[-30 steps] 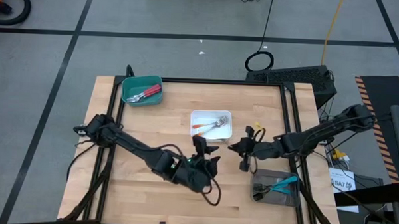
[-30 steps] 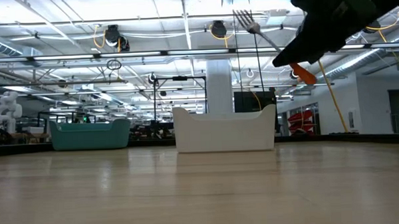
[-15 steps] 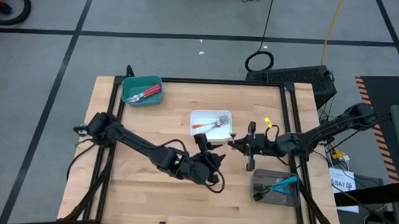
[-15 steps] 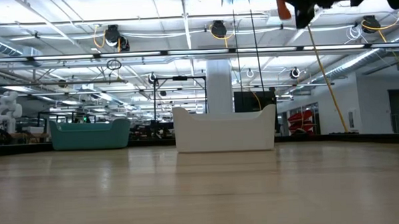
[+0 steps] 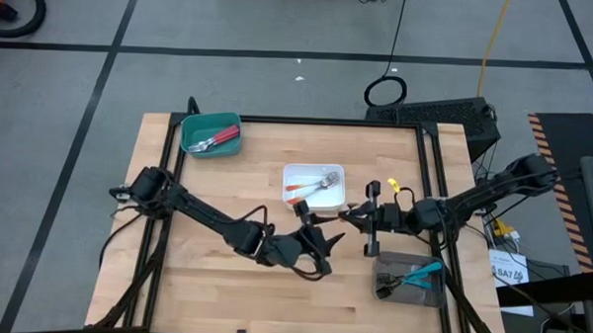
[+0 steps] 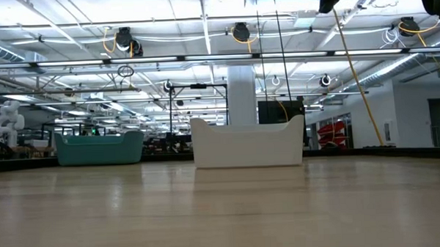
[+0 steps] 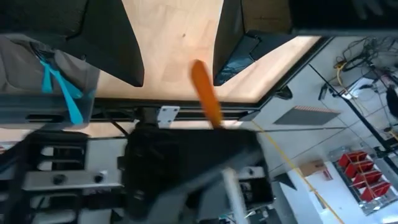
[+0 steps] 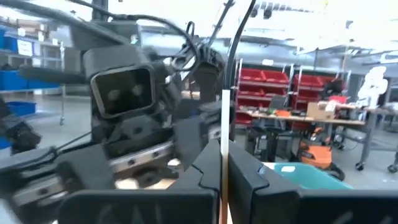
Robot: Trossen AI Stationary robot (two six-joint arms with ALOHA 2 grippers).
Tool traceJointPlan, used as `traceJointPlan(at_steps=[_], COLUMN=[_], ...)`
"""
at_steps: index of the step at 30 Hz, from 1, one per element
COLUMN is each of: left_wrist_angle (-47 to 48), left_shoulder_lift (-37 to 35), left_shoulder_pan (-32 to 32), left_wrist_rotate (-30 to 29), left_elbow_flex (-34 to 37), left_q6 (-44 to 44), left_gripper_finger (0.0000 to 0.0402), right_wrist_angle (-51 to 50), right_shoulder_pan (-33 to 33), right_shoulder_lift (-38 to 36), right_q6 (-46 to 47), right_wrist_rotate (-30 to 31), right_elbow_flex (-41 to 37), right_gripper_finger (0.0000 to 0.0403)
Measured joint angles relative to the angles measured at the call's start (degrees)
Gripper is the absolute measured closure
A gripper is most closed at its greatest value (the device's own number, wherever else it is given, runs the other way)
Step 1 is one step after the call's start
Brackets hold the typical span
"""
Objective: Sort silverware by color (type)
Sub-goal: Put the orange fork into the white bin
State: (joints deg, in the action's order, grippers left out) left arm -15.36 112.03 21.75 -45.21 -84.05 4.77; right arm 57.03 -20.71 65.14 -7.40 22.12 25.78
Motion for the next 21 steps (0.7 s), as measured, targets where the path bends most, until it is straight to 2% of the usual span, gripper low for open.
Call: traceJointPlan(at_steps=[8,11,17,21], left_wrist_angle=[0.27,0.83,1.81,2.16], left_shoulder_lift=[0.0,0.0,0.02,0.02], left_shoulder_pan=[-0.99,-1.6,-3.69,-3.67], left_wrist_rotate=[1.7,3.43,11.81,12.55], left_elbow_flex=[0.0,0.0,0.0,0.0], left_q6=[-0.51,-0.37,-0.41,0.9], left_gripper_finger=[0.0202,0.0209,0.0267,0.0317], right_wrist_angle=[2.95,3.14,3.1,2.72], right_shoulder_pan=[0.02,0.04,0.0,-0.07], right_shoulder_lift=[2.11,2.08,2.08,2.08], right_q6=[-1.81,-1.84,-1.81,-1.69], right_wrist_rotate=[-0.04,-2.85,-4.49,-4.72], right_elbow_flex=[-0.02,-0.02,-0.02,-0.02], right_gripper_finger=[0.0401,0.0401,0.0401,0.0401])
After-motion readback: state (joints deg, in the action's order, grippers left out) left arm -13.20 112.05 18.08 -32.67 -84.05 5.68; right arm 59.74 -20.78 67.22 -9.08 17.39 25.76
